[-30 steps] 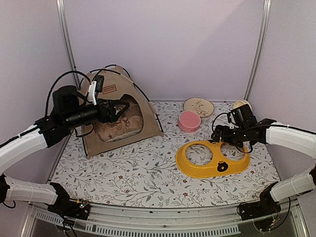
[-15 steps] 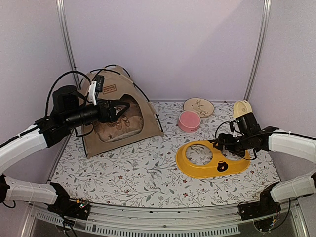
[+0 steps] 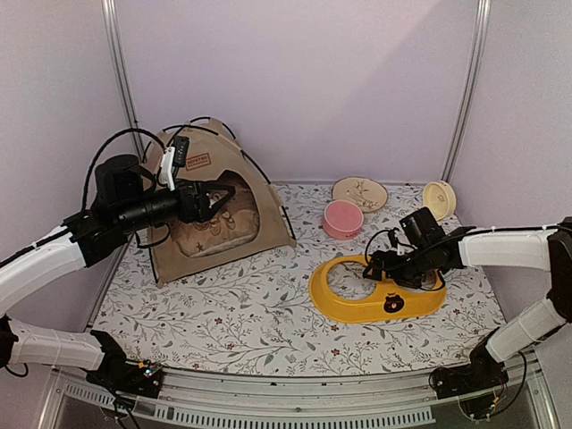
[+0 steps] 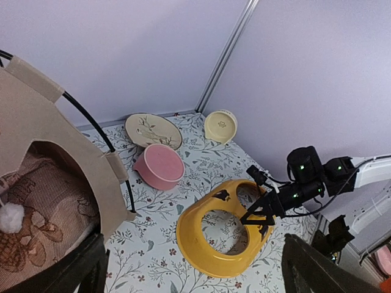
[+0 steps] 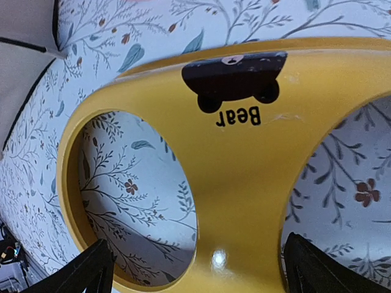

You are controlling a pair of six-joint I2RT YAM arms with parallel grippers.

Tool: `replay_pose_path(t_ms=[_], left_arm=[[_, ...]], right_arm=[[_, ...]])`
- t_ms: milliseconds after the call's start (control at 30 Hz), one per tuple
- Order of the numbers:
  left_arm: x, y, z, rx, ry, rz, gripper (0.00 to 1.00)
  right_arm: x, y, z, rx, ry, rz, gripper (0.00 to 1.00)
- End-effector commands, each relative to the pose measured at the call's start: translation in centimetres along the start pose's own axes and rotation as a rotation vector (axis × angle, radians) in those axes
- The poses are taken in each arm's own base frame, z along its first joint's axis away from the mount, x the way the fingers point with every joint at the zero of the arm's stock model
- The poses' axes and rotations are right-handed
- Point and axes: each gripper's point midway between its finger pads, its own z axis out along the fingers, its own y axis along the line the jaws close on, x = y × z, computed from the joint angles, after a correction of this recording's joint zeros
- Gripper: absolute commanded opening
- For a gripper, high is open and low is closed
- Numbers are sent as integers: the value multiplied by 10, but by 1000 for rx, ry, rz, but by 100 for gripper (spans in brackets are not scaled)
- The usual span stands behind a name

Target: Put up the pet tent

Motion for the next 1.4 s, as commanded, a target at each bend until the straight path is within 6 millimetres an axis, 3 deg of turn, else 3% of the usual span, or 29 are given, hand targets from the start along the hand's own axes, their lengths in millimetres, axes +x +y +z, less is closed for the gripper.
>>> replay_pose_path(t_ms=[0,67,167,267,400,633,700,833,933,1133,1367], left_arm=[[-12,-12,-1,35,-23,3,99],[-12,-11,-3,25,-23,6,100],[-12,-10,-8,12,-28,9,100],[-11,-9,-10,5,-29,10,99],[-16,-11,-10,9,-36,13,100],[-20,-21,-10,52,-28,14,100],[-21,-24,-14,60,-32,13,99],[-23,-26,-26,58,-44,9,99],[-24,-28,-34,58,-50,2,99],[-20,-25,-50,27,-60,-6,99],[-11,-24,-50,42,-56,-36,99]], right_arm=[[-12,71,17,-102,15,-125,99],[-14,83,19,-98,26,-181,99],[-30,64,11,9,-26,-196,99],[-59,44,-10,44,-105,-164,99],[-115,16,-44,144,-273,-121,99],[-238,-102,-106,416,-585,60,99],[-271,-123,-112,500,-623,40,99],[-310,-161,-106,598,-614,4,99],[-327,-181,-98,619,-596,-14,99],[-336,-216,-95,575,-556,-30,99],[-338,-199,-60,362,-502,-91,99]])
